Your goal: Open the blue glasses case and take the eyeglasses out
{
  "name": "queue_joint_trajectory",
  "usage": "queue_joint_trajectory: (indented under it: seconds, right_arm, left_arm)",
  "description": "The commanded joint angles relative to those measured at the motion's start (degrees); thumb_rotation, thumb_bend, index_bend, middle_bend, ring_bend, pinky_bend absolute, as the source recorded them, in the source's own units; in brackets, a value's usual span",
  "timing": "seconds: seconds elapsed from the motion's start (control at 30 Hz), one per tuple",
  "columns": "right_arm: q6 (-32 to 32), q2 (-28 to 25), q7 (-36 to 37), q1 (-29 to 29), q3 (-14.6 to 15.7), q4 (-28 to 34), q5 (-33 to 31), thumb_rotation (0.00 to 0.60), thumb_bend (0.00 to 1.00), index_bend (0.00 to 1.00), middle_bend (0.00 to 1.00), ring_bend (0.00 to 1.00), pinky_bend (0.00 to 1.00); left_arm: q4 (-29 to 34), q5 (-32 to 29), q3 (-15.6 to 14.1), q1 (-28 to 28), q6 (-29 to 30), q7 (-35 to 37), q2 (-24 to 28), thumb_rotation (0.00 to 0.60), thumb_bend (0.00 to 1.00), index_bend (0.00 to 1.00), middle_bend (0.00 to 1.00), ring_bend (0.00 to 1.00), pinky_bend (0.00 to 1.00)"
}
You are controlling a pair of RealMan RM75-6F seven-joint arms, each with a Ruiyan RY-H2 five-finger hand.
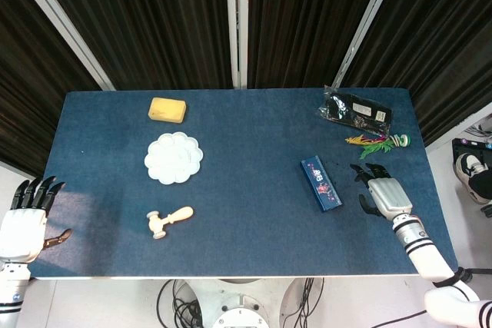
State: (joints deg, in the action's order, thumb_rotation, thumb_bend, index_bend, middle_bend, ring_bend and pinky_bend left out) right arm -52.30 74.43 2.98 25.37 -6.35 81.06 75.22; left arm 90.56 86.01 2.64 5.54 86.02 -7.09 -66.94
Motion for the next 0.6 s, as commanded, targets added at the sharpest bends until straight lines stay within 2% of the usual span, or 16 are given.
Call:
queue_joint_trajectory:
  seconds: [0.03, 0.3, 0.6]
  right_arm:
    - [2.6, 2.2, 0.6, 2.4, -0.9, -2.3, -0.6, 0.6, 0.52, 0.0, 0.26, 0.0, 0.0]
    - [9.0, 8.3, -0.6, 9.9, -3.2, -6.8, -1.6, 0.6, 0.53, 0.0, 0.25, 0.0, 0.0]
    - [11.3, 12.7, -4.2, 16.3, -4.1, -3.9, 0.2, 0.6, 0.53, 0.0, 0.25, 0.0, 0.0]
  left_arm:
    - [0.0, 0.0, 0.0, 0.0, 0.1, -0.1, -0.1, 0.6, 0.04, 0.14, 0.07, 0.0, 0.0]
    - [0.0, -0.8, 0.0, -0.3, -0.1, -0.1, 0.0, 0.6, 0.04, 0.14, 0.07, 0.0, 0.0]
    - [0.0, -1.3, 0.0, -0.7, 0.0, 0.0, 0.1, 0.6, 0.04, 0.14, 0.07, 0.0, 0.0]
